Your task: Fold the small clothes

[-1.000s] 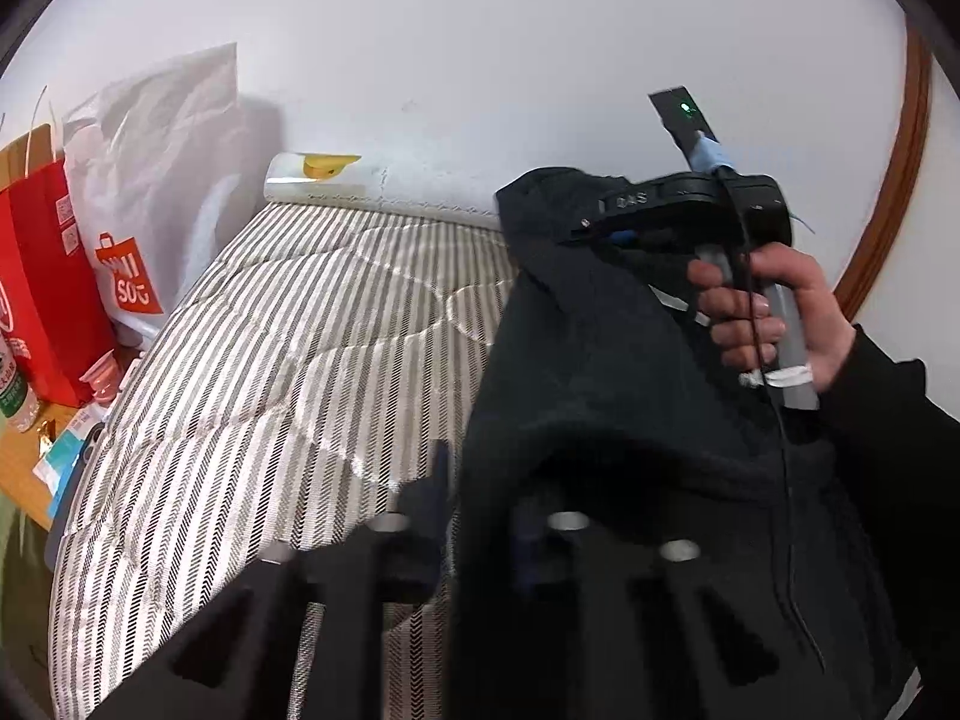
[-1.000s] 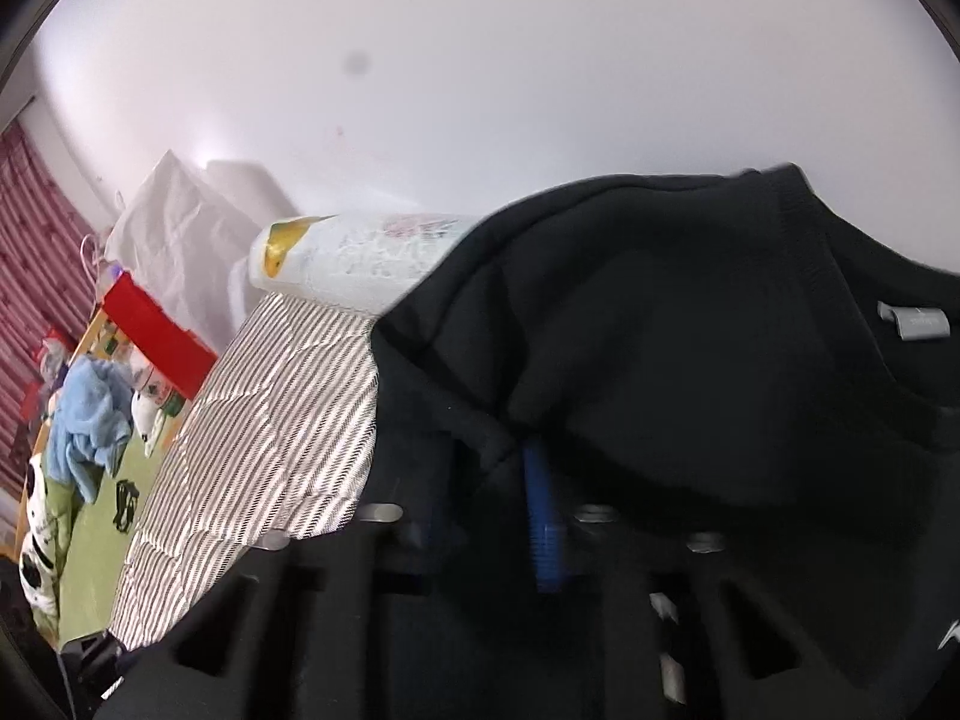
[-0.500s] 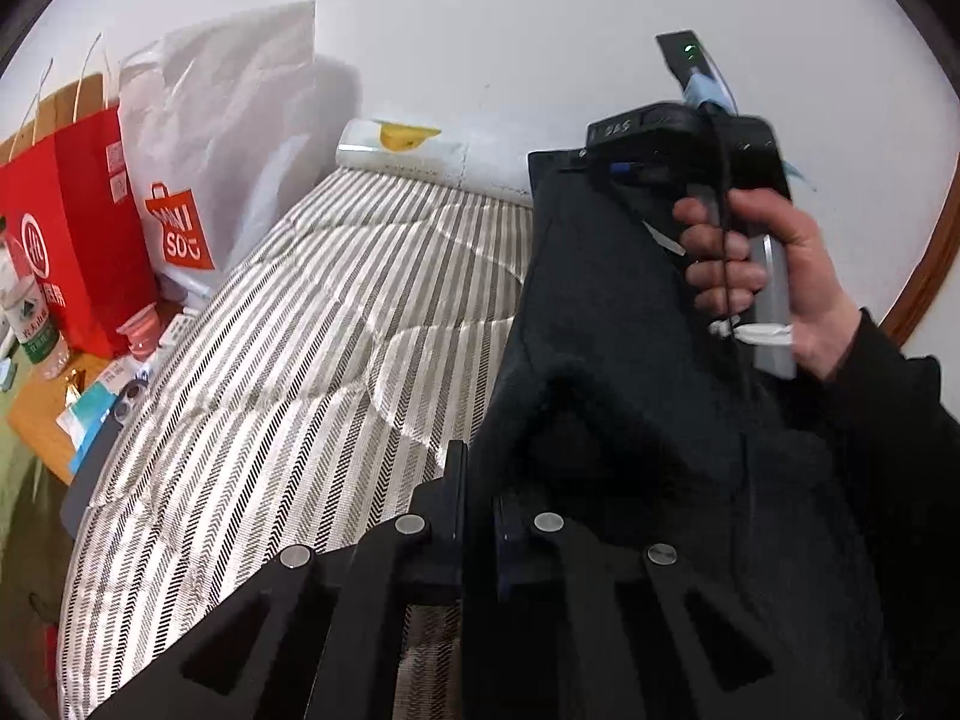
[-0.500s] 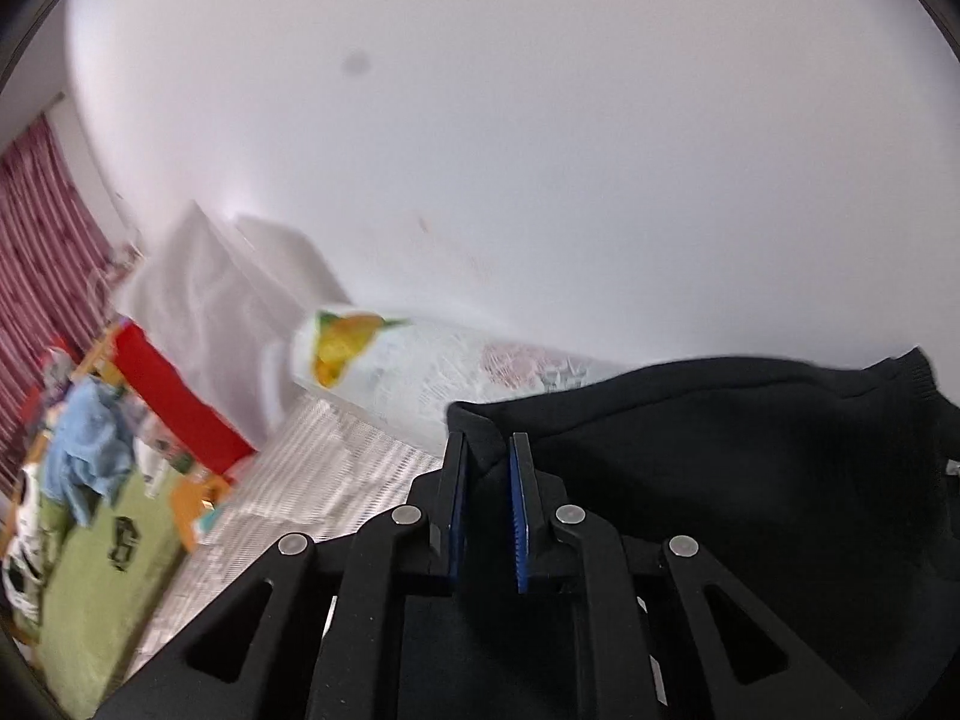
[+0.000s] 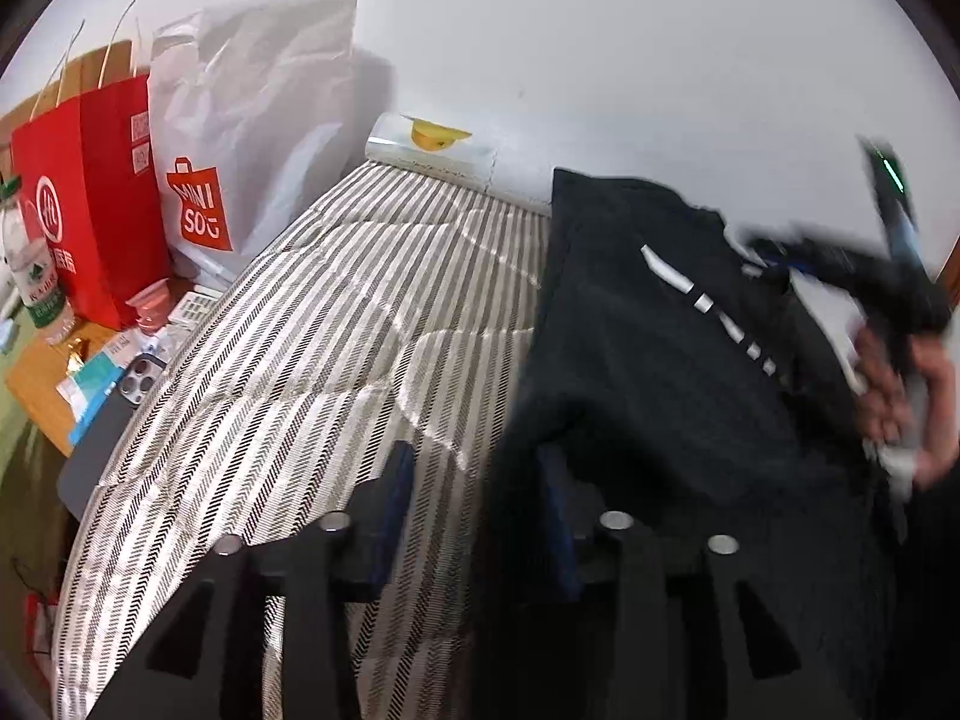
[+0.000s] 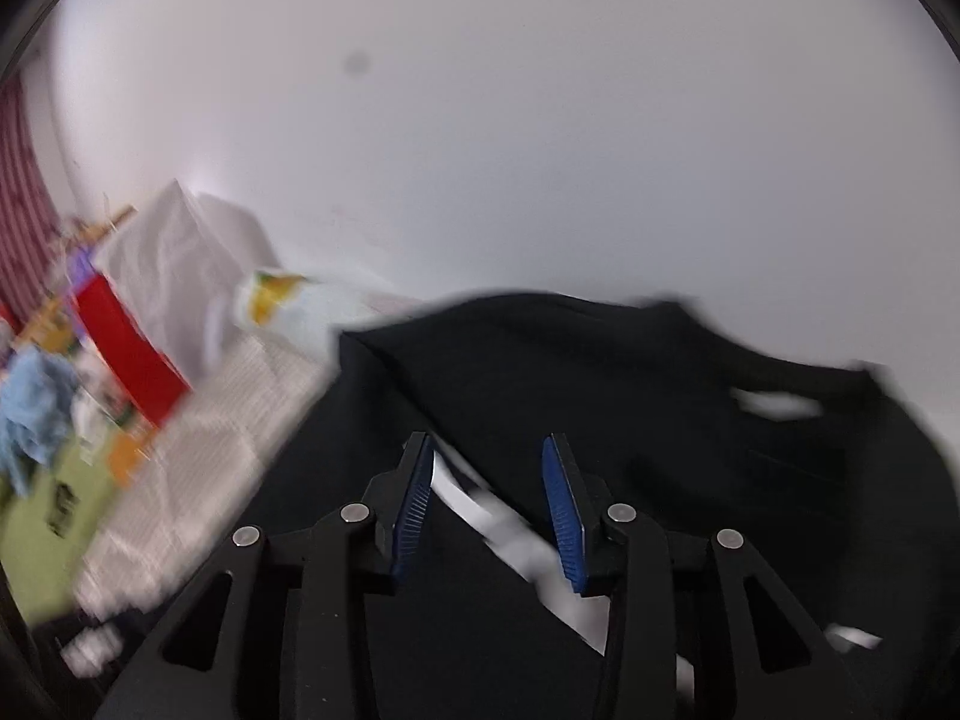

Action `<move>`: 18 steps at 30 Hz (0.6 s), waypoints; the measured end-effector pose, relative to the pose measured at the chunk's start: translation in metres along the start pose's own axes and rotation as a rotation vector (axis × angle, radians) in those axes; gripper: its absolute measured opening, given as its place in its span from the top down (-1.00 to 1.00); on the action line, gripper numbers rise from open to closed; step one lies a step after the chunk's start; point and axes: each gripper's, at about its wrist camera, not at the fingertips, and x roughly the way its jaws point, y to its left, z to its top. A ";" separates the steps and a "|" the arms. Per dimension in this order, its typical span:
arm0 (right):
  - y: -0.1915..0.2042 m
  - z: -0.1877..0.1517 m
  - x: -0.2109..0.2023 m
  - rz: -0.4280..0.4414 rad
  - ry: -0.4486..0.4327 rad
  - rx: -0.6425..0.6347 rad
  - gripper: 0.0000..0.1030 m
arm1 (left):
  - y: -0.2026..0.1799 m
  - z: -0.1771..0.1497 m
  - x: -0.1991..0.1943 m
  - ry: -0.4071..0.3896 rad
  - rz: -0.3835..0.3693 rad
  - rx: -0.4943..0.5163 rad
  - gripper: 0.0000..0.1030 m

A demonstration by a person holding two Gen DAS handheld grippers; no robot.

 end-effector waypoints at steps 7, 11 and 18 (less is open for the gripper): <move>-0.066 -0.086 -0.089 -0.187 0.007 0.033 -0.06 | -0.015 -0.002 -0.012 -0.050 -0.073 0.036 -0.17; -0.080 -0.128 -0.100 -0.164 0.032 0.087 -0.06 | -0.027 -0.007 -0.008 -0.031 -0.057 0.080 -0.17; -0.044 -0.135 -0.060 -0.248 0.046 -0.046 -0.06 | -0.030 -0.009 -0.005 -0.025 -0.029 0.108 -0.18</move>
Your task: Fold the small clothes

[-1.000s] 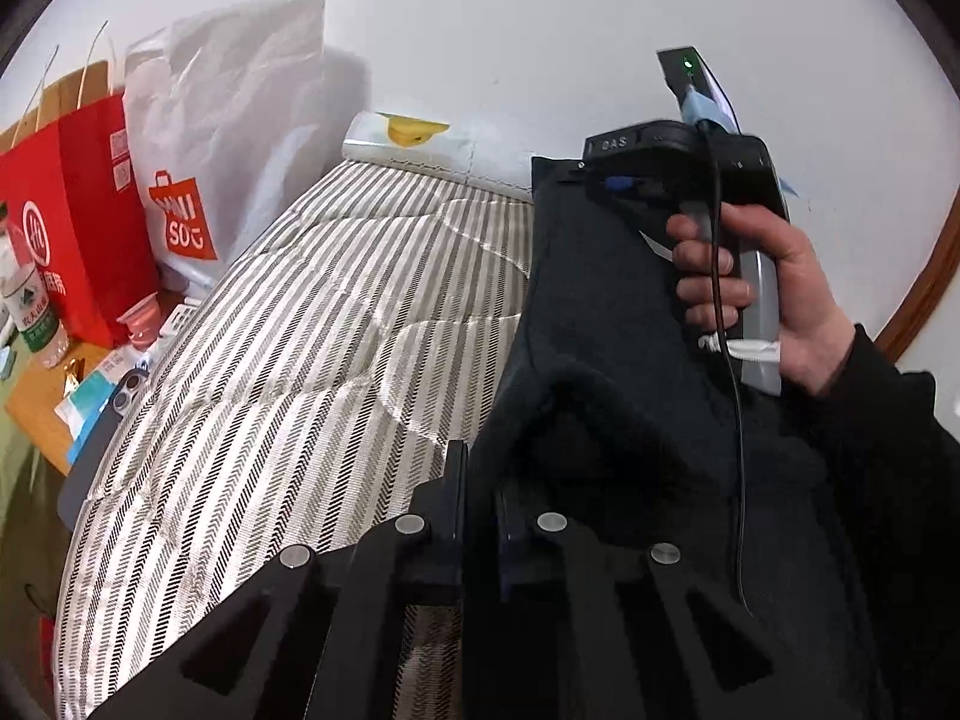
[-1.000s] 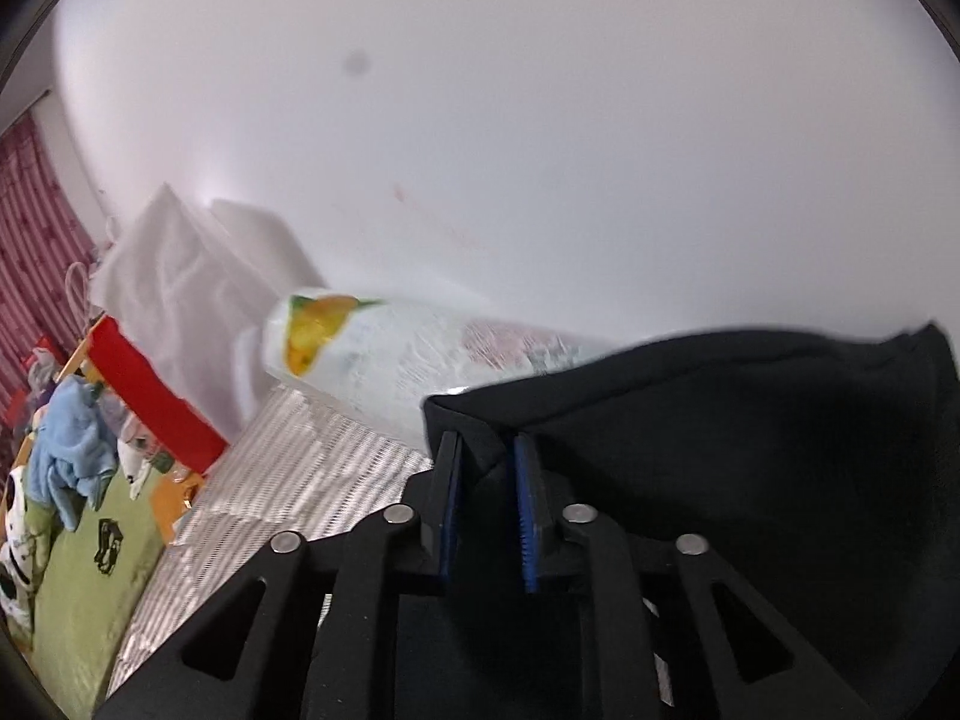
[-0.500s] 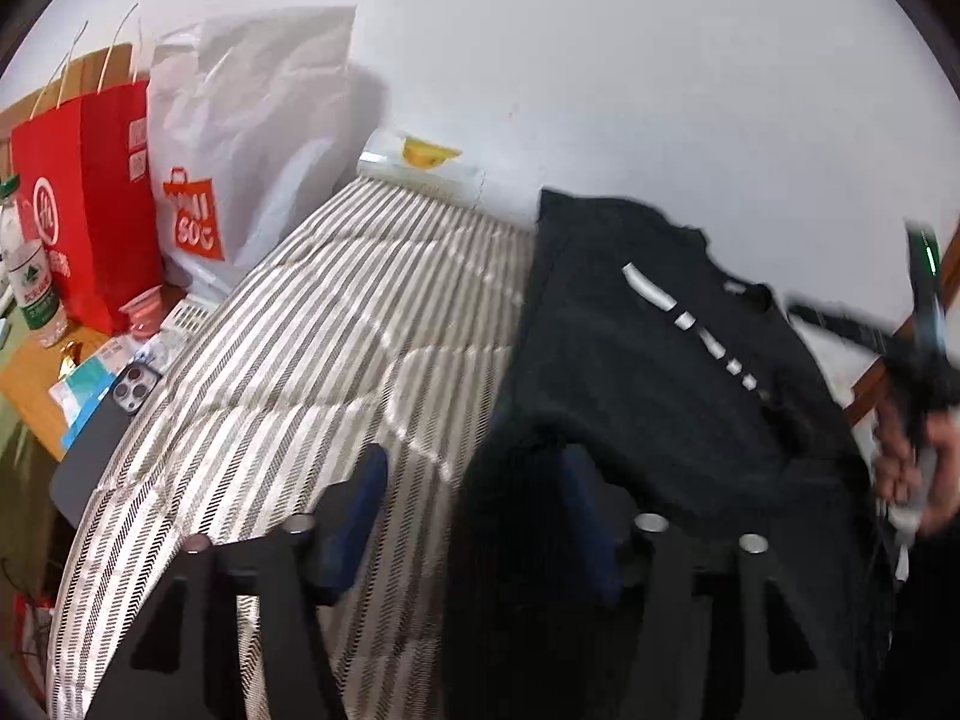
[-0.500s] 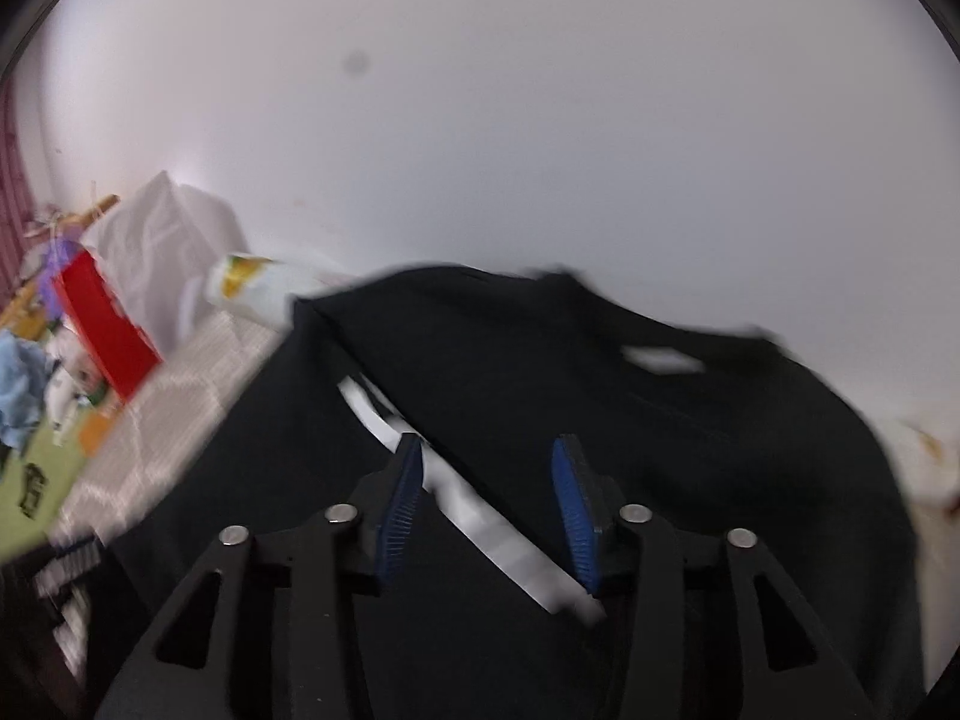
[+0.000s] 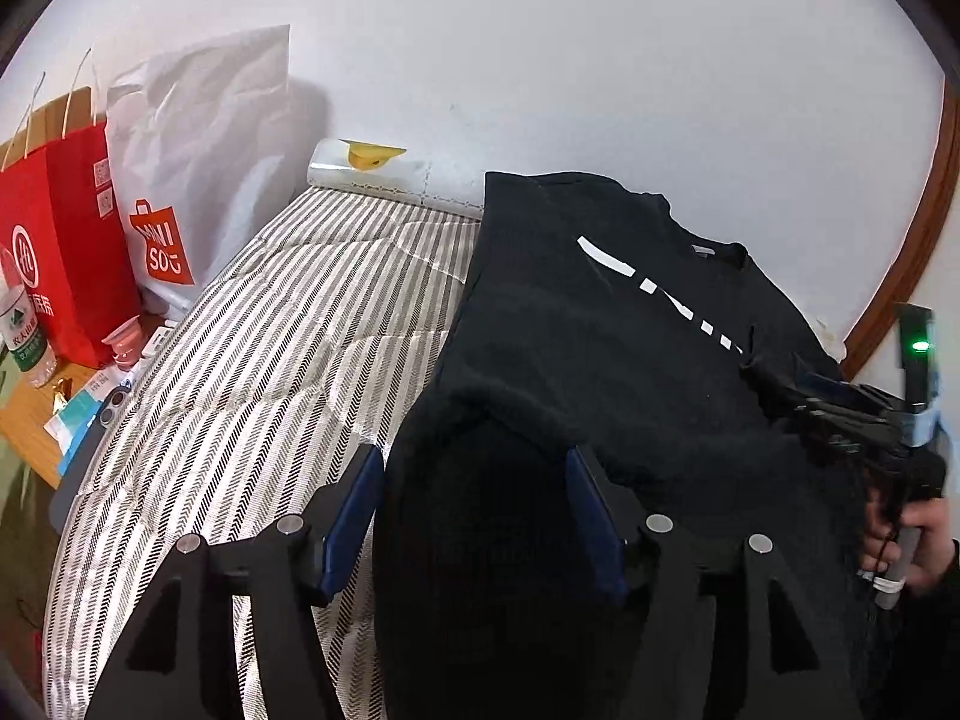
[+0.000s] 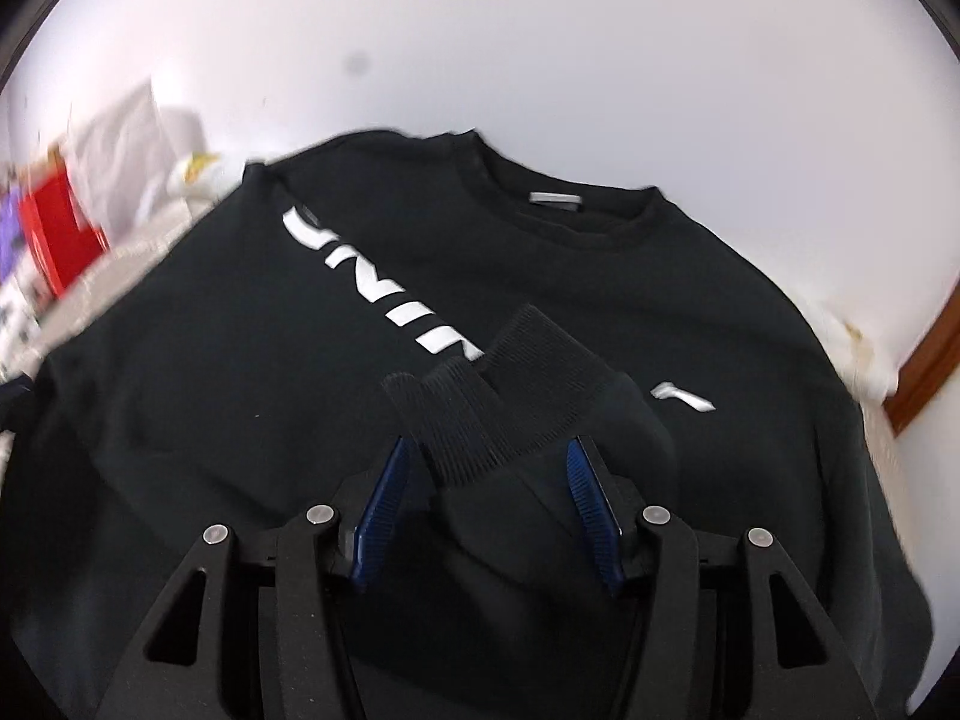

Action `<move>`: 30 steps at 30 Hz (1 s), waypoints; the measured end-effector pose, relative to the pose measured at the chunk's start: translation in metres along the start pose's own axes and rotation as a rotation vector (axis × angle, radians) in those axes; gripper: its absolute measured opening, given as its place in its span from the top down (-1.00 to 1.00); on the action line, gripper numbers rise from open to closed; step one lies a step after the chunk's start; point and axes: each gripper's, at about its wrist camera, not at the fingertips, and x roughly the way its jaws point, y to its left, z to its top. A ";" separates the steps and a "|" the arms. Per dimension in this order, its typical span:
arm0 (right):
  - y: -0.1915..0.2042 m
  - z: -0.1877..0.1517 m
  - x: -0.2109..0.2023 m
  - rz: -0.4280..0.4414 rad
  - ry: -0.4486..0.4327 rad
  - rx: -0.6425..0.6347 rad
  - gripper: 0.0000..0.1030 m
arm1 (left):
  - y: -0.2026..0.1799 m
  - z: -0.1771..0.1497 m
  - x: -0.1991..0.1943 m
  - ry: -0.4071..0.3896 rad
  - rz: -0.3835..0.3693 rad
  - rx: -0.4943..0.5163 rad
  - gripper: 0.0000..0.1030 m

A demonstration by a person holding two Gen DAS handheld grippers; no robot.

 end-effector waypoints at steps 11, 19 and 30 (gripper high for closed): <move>-0.054 -0.010 -0.051 -0.069 -0.162 0.138 0.59 | 0.006 -0.001 0.005 0.030 0.009 -0.023 -0.18; -0.152 -0.081 -0.069 -0.092 -0.063 0.365 0.52 | 0.000 -0.003 0.007 0.035 0.018 0.011 -0.19; -0.143 -0.116 -0.081 -0.084 -0.056 0.321 0.27 | -0.001 -0.005 0.006 0.028 0.025 0.018 -0.19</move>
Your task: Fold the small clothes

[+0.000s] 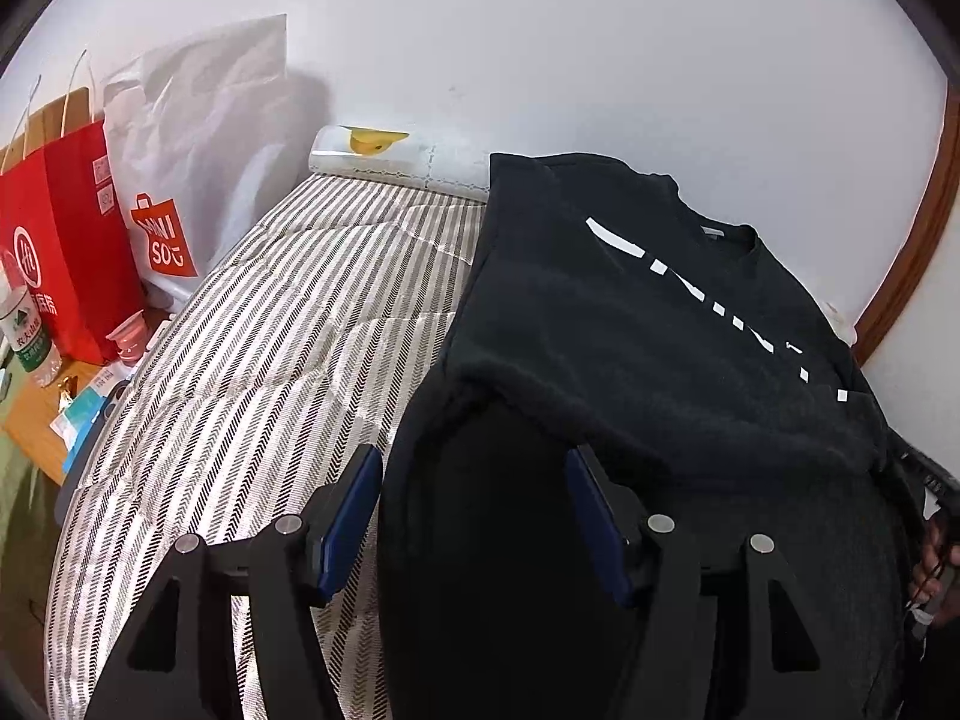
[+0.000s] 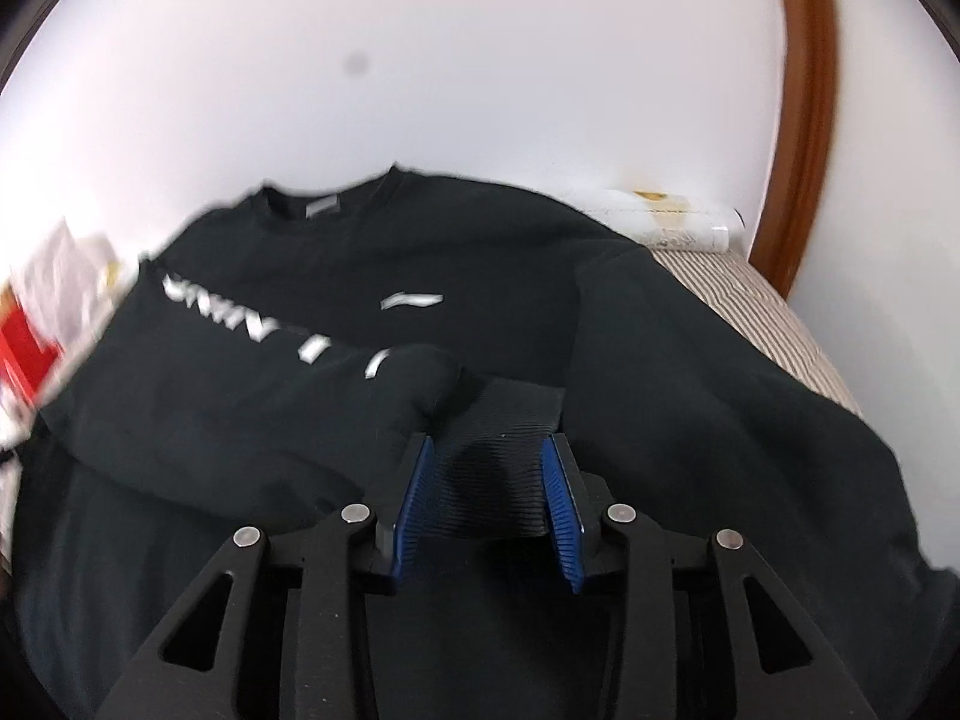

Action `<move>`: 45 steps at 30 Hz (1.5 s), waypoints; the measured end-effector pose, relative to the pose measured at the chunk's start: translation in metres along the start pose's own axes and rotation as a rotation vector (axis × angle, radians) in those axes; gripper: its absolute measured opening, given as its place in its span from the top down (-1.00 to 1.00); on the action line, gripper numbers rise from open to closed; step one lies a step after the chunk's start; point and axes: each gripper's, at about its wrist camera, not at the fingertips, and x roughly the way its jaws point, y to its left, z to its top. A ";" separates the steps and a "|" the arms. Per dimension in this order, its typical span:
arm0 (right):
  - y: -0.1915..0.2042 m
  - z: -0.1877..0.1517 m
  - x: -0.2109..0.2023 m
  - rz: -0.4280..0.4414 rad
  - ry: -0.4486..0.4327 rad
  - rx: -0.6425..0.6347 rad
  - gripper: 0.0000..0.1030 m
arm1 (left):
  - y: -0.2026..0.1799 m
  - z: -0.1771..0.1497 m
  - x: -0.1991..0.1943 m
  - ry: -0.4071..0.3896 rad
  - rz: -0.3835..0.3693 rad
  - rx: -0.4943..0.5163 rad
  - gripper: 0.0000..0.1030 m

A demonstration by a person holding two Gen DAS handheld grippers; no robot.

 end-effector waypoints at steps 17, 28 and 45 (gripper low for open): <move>-0.139 -0.051 -0.130 -0.321 -0.072 0.175 -0.12 | -0.003 -0.003 -0.002 -0.006 0.009 0.017 -0.25; -0.283 -0.167 -0.166 -0.407 0.049 0.519 -0.16 | -0.003 -0.007 -0.006 -0.003 0.004 0.003 -0.26; -0.272 -0.139 -0.150 -0.251 -0.070 0.512 0.70 | -0.017 -0.041 -0.030 0.038 0.062 0.059 -0.26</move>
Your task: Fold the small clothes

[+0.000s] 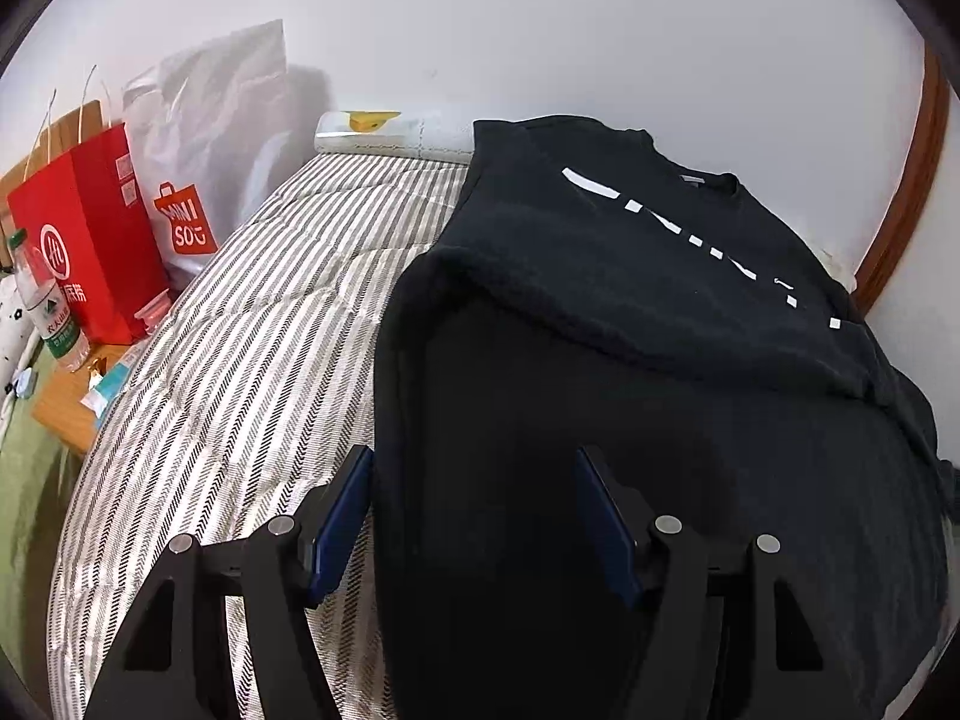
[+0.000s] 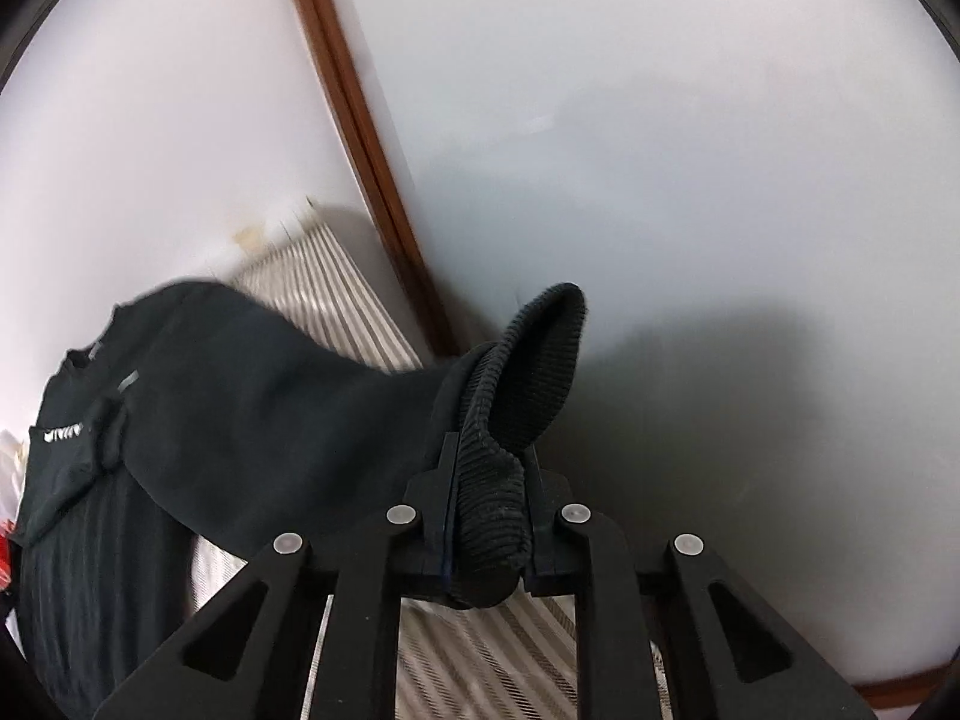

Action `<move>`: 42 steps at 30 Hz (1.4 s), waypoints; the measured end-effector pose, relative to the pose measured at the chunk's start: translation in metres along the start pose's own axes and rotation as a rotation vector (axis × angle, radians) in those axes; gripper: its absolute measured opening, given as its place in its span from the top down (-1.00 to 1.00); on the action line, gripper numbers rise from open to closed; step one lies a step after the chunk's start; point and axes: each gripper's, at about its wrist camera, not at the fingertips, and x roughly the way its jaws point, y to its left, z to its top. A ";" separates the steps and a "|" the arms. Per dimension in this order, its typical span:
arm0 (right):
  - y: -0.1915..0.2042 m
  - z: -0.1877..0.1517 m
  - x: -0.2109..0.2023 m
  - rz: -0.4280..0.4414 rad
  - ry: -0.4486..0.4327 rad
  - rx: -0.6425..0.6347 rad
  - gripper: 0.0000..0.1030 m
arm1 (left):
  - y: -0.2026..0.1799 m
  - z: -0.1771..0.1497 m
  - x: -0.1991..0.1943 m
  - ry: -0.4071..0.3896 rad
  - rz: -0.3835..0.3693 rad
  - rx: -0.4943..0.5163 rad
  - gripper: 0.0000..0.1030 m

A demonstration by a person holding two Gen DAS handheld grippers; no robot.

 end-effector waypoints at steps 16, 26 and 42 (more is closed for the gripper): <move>0.303 0.114 -0.116 0.266 -0.264 -0.330 0.71 | 0.021 0.027 0.002 -0.014 -0.002 0.004 -0.26; 0.538 -0.002 -0.054 0.521 -0.070 -0.506 0.71 | 0.046 0.025 0.007 -0.017 -0.055 -0.083 -0.26; 0.492 -0.069 0.012 0.637 0.049 -0.517 -0.20 | 0.008 0.027 -0.008 -0.070 -0.062 0.030 -0.26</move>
